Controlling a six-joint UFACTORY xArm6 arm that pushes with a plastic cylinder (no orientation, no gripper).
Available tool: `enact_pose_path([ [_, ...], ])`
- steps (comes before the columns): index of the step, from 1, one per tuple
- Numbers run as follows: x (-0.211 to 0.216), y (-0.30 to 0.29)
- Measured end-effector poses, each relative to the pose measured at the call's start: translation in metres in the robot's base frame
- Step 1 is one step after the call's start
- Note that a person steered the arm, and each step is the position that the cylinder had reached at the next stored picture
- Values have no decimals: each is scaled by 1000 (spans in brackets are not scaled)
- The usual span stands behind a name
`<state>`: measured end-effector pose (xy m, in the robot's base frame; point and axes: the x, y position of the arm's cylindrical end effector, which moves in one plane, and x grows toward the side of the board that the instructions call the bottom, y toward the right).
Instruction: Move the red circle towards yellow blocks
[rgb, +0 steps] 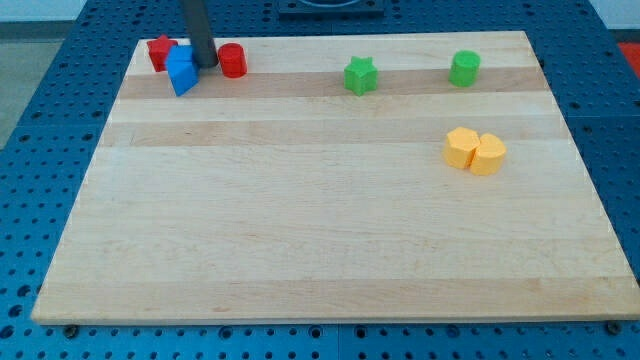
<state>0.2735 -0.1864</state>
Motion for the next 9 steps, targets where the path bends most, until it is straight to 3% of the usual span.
enact_pose_path([
  [1, 0, 17],
  [2, -35, 3],
  [3, -52, 34],
  [4, 21, 94],
  [5, 84, 118],
  [6, 87, 144],
  [7, 58, 126],
  [9, 148, 269],
])
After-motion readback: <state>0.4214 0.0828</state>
